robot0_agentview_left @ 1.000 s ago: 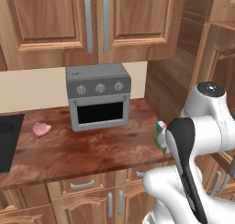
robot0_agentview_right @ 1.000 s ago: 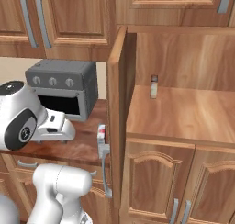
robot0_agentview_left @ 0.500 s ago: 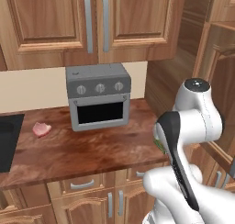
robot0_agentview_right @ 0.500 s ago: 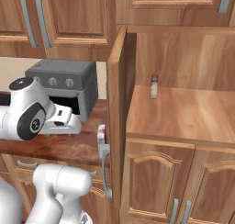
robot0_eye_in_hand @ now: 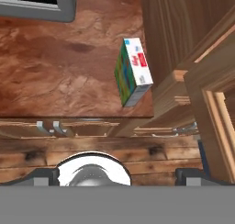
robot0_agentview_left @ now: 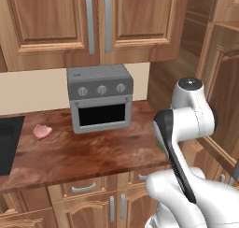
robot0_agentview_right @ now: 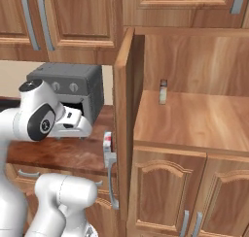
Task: Pick the cereal and honey bottle from the counter and place them in the cabinets closest to them.
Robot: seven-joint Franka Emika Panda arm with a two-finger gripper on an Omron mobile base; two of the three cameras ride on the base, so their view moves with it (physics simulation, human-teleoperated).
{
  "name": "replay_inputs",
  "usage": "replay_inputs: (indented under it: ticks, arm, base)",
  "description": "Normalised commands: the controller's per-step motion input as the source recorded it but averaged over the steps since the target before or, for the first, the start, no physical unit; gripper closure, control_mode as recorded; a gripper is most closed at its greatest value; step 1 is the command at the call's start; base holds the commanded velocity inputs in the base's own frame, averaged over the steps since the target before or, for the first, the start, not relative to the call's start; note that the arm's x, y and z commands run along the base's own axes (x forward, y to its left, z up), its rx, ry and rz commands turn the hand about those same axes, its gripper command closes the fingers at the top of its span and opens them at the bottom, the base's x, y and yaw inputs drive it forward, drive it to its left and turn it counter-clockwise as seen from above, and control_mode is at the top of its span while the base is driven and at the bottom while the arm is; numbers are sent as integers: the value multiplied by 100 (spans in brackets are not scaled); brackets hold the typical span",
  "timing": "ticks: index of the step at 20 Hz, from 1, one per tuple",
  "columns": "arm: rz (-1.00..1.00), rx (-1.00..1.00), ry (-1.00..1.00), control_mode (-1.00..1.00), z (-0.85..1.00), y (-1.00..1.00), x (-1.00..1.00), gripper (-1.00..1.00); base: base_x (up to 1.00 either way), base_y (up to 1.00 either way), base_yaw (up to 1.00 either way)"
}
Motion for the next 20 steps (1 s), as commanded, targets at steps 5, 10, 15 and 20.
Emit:
replay_inputs:
  ticks: [5,10,15,20]
  arm:
    - [-2,-2,0,-100,-15,-16,22,-100]
    - [0,-3,2,-100,-20,-10,28,-100]
    - [0,-4,3,-100,-25,-3,37,-100]
    - [0,-2,0,-100,-25,-13,33,-100]
  base:
    - [0,0,0]
    - [0,0,0]
    - [0,0,0]
    - [0,0,0]
